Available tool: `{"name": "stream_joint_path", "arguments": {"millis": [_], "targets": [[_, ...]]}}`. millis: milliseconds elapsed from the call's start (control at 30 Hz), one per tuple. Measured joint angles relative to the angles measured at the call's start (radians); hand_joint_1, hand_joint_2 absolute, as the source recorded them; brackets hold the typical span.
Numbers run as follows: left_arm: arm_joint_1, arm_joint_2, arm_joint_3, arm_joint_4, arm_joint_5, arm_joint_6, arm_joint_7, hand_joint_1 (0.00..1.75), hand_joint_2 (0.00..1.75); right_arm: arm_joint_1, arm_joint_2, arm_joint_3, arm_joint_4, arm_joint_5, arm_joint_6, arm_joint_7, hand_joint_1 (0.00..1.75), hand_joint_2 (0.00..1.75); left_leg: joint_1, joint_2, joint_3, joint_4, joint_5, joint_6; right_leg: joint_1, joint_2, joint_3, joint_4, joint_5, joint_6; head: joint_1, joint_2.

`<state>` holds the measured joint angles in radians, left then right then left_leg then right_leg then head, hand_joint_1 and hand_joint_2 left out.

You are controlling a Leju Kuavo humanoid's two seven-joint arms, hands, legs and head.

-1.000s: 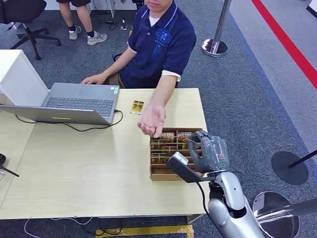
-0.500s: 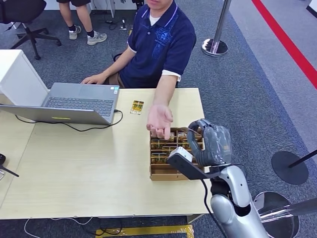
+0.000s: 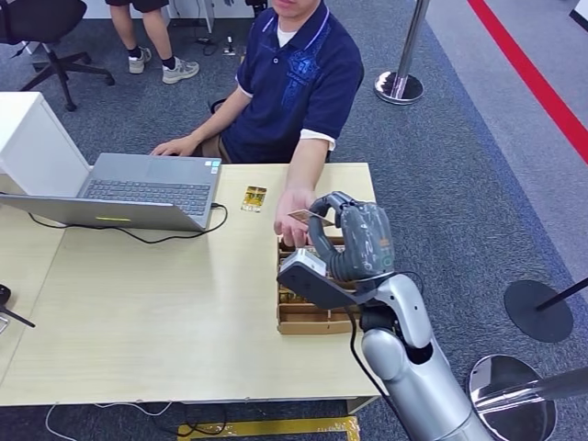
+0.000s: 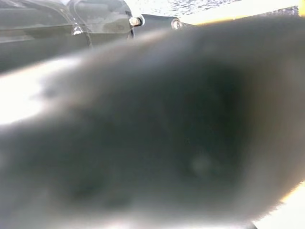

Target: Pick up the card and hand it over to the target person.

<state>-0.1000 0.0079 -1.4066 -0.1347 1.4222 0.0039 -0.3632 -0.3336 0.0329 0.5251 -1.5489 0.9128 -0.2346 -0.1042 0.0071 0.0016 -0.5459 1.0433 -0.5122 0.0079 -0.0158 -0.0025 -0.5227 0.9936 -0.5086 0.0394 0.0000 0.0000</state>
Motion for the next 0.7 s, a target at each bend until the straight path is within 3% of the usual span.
{"name": "stream_joint_path", "arguments": {"millis": [300, 433, 467, 567, 600, 700], "targets": [[-0.001, 0.001, -0.010, -0.003, -0.009, -0.005, -0.013, 0.00, 0.00, -0.013, -0.006, 0.024, 0.031, -0.017, 0.004, 0.008, 1.61, 1.75, 0.000, -0.001, 0.000, 0.000, 0.000, 0.000, 0.000, 0.000, 0.000, 0.000, 0.000, 0.000, 0.000, 0.000], [-0.003, 0.002, -0.017, -0.002, -0.017, -0.001, -0.011, 0.00, 1.75, -0.017, -0.007, 0.029, 0.038, -0.021, 0.004, 0.008, 1.54, 1.75, 0.000, -0.001, 0.000, 0.000, 0.000, 0.000, 0.000, -0.001, 0.000, 0.001, 0.000, 0.000, 0.000, 0.000], [-0.003, 0.002, -0.017, -0.002, -0.017, 0.000, -0.011, 0.00, 1.75, -0.018, -0.006, 0.030, 0.039, -0.021, 0.004, 0.008, 1.54, 1.75, 0.000, -0.001, 0.000, 0.000, 0.000, 0.000, 0.000, -0.001, 0.000, 0.001, 0.000, 0.000, 0.000, 0.000], [-0.002, 0.003, -0.003, -0.003, -0.008, -0.011, -0.009, 0.00, 0.44, -0.022, -0.007, 0.032, 0.044, -0.025, 0.003, 0.008, 1.51, 1.75, 0.000, -0.002, 0.000, 0.000, 0.000, 0.000, 0.000, -0.002, 0.000, 0.001, -0.001, 0.000, 0.000, 0.000], [-0.002, 0.003, 0.002, -0.004, -0.004, -0.014, -0.007, 0.00, 0.00, -0.024, -0.008, 0.034, 0.047, -0.027, 0.003, 0.008, 1.35, 1.75, 0.000, -0.002, 0.000, 0.000, 0.000, 0.000, 0.000, -0.002, 0.000, 0.001, -0.001, 0.000, 0.000, 0.000], [-0.002, 0.003, 0.005, -0.003, -0.001, -0.013, -0.003, 0.00, 0.00, -0.027, -0.006, 0.035, 0.053, -0.029, 0.002, 0.008, 0.22, 1.75, 0.000, -0.001, -0.001, 0.000, 0.000, 0.000, 0.000, -0.001, 0.000, 0.001, -0.001, 0.000, 0.000, 0.000]]}}
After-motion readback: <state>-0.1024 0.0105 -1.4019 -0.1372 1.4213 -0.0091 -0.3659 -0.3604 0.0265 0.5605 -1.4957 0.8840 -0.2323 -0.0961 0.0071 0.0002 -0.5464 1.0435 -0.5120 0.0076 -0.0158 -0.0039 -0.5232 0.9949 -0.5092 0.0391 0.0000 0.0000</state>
